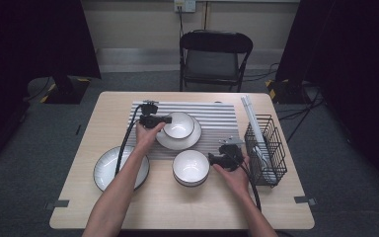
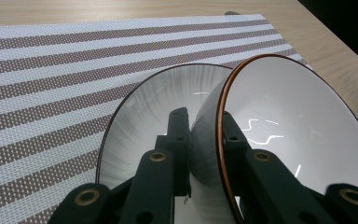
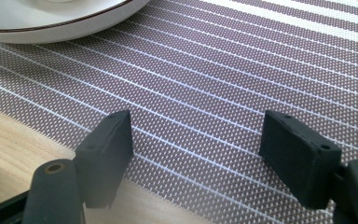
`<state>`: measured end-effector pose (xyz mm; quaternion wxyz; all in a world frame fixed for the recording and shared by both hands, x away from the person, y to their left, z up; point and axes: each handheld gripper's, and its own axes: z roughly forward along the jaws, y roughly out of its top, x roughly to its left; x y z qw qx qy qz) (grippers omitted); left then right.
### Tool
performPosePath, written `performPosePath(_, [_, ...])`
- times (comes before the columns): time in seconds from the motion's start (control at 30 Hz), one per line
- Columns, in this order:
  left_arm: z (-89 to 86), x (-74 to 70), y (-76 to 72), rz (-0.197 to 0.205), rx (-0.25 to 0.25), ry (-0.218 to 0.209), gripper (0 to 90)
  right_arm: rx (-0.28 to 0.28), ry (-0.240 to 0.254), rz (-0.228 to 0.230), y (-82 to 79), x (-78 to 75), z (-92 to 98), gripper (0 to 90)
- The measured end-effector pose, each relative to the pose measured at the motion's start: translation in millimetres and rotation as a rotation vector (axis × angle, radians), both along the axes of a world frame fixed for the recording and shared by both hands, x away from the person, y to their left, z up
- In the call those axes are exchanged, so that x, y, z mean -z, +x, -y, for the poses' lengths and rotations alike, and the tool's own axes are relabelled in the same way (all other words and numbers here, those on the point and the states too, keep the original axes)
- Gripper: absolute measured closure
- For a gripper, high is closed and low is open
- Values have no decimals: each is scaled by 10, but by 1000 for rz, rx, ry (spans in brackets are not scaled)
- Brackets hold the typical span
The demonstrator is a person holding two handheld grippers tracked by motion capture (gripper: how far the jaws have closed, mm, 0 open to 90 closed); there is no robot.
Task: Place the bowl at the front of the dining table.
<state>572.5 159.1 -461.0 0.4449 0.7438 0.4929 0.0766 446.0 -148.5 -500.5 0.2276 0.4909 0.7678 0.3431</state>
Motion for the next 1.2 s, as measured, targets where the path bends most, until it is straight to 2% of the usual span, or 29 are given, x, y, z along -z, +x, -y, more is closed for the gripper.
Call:
performPosePath(0.17, [21, 12, 9, 9, -3, 14, 802, 0, 0, 0, 0, 0, 0, 250])
performPosePath(0.3, [7, 42, 24, -4, -21, 17, 809, 0, 0, 0, 0, 0, 1, 250])
performPosePath(0.47, [14, 33, 21, -7, -29, 13, 806, 0, 0, 0, 0, 0, 0, 250])
performPosePath(0.63, [3, 42, 27, -14, -12, 8, 800, 0, 0, 0, 0, 0, 0, 250])
performPosePath(0.8, [-8, 44, 30, -13, -16, -1, 794, 0, 0, 0, 0, 0, 0, 250])
performPosePath(0.83, [-16, 40, 32, -9, -17, -11, 757, 0, 0, 0, 1, 0, 1, 250])
performPosePath(0.93, [-40, 24, 28, -4, -9, -18, 754, -1, 0, 0, 1, 0, 1, 250])
performPosePath(1.2, [-66, -61, -15, 30, 12, -3, 575, 0, 0, 0, 0, 0, 0, 250])
